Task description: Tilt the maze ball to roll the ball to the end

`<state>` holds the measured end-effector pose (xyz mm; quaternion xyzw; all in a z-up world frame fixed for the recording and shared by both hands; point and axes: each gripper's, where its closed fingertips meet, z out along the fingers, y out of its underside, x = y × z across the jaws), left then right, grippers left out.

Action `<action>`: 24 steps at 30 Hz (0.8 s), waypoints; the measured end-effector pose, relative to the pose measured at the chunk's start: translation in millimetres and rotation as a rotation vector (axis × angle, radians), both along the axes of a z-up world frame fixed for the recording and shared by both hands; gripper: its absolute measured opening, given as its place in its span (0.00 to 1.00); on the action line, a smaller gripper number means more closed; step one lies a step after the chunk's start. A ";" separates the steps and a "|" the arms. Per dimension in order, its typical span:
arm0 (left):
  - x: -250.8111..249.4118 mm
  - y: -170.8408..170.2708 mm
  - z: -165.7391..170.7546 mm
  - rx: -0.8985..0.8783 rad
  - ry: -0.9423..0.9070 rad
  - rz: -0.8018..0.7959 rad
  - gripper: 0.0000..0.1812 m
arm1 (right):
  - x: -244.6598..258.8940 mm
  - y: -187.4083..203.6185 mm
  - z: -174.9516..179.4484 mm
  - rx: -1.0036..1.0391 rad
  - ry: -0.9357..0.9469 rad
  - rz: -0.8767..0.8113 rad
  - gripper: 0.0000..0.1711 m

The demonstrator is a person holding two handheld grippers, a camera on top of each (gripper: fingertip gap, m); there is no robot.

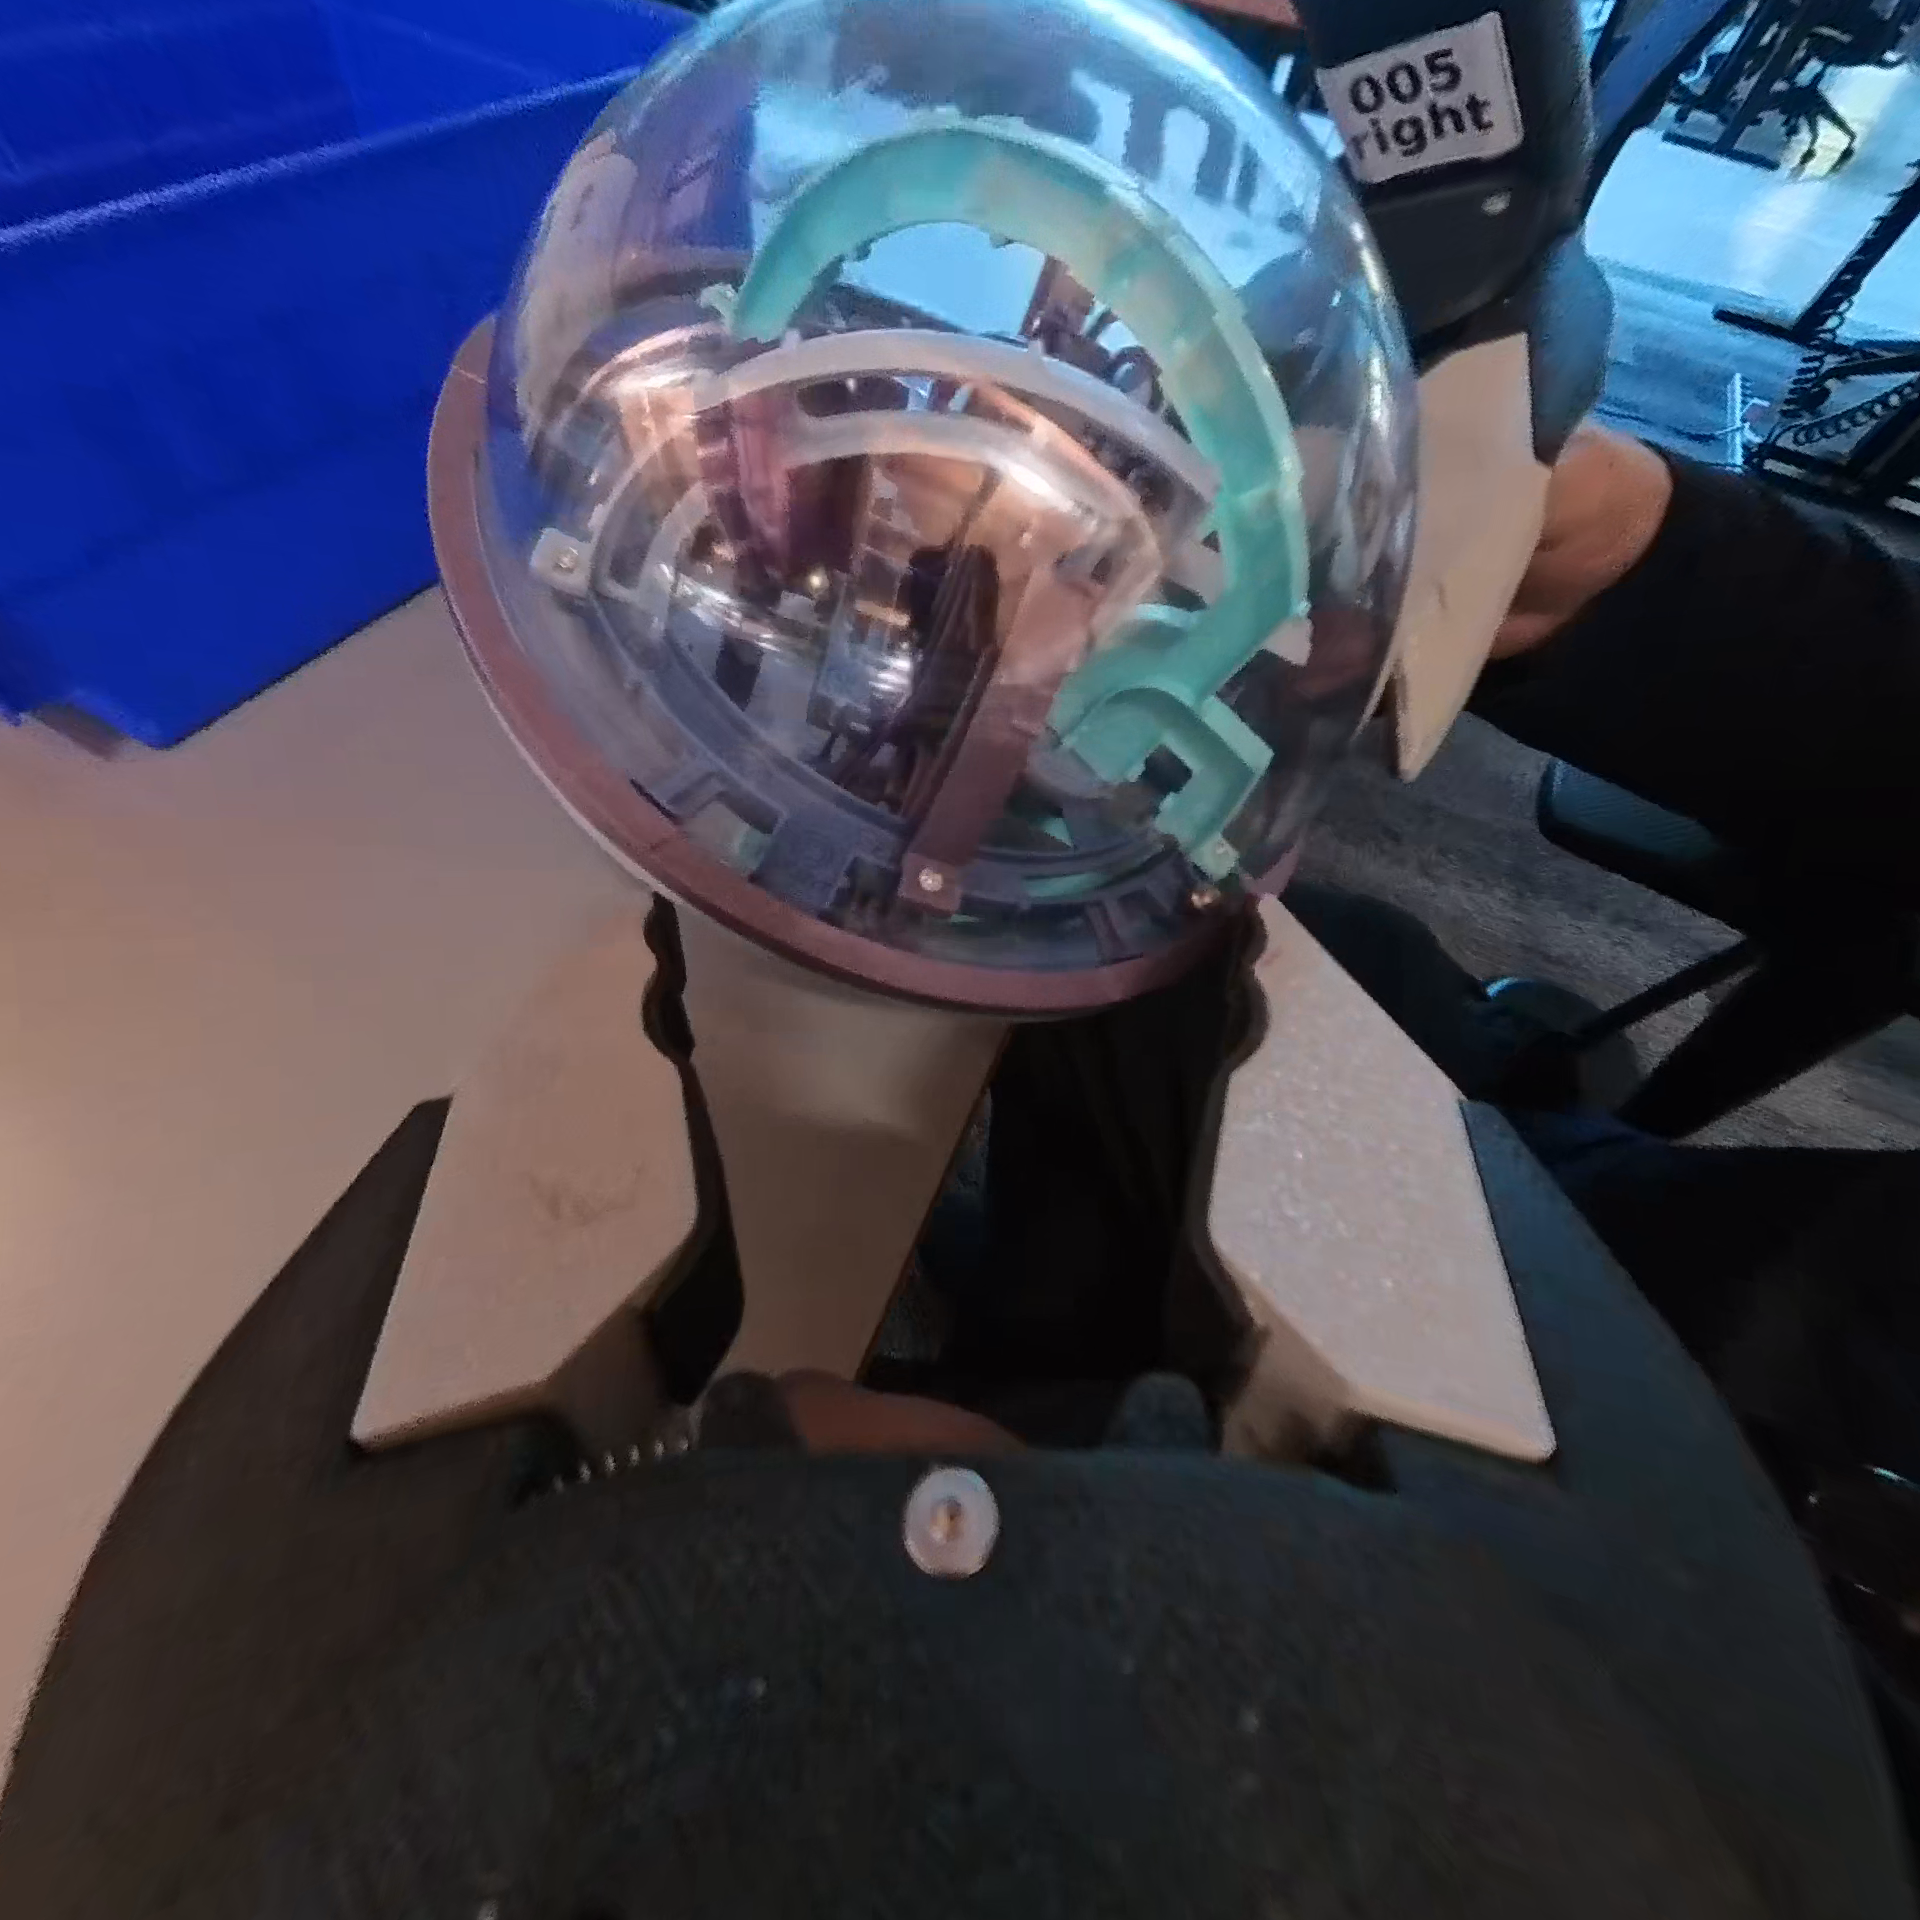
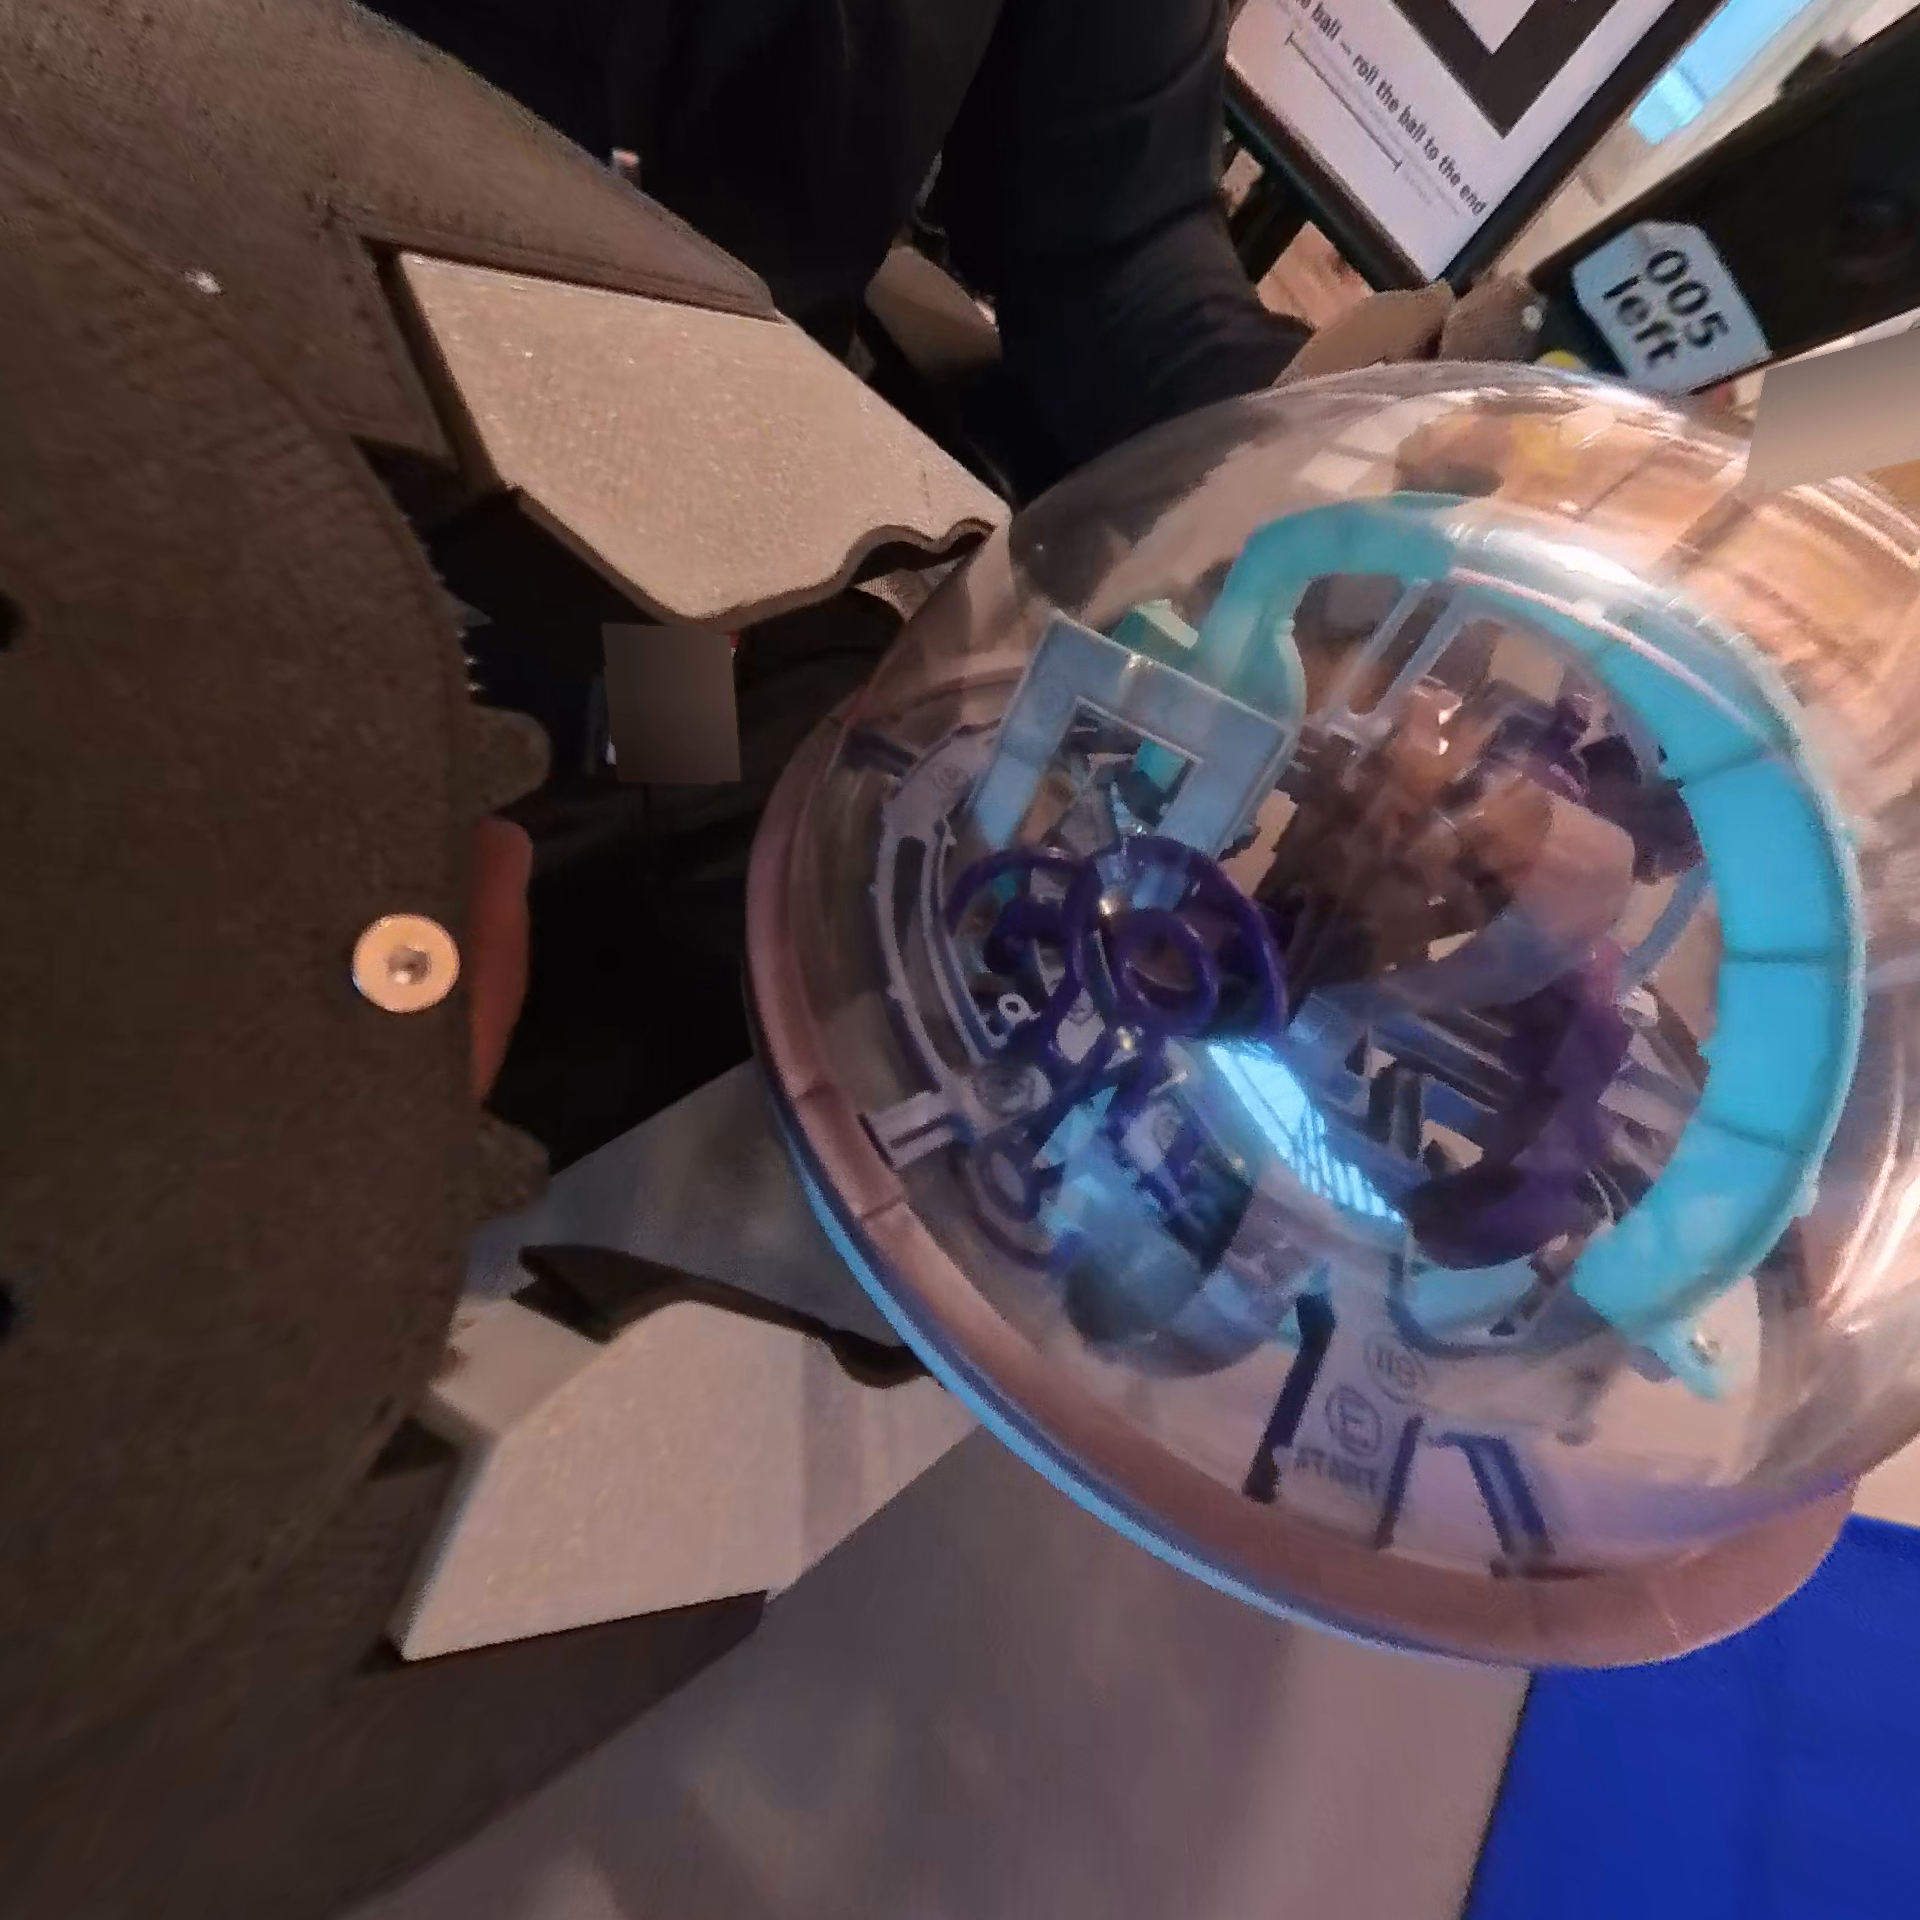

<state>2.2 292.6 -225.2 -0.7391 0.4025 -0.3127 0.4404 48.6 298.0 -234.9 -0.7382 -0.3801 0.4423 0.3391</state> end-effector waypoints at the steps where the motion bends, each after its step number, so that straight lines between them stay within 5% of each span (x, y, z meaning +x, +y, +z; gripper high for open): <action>1: -0.4 1.2 0.9 0.002 -0.005 0.005 0.57 | -0.8 0.6 -0.2 -0.012 0.006 -0.002 0.84; 24: -6.1 -7.8 36.1 0.028 -0.024 0.020 0.57 | -10.6 -18.7 11.5 -0.221 0.178 0.080 0.84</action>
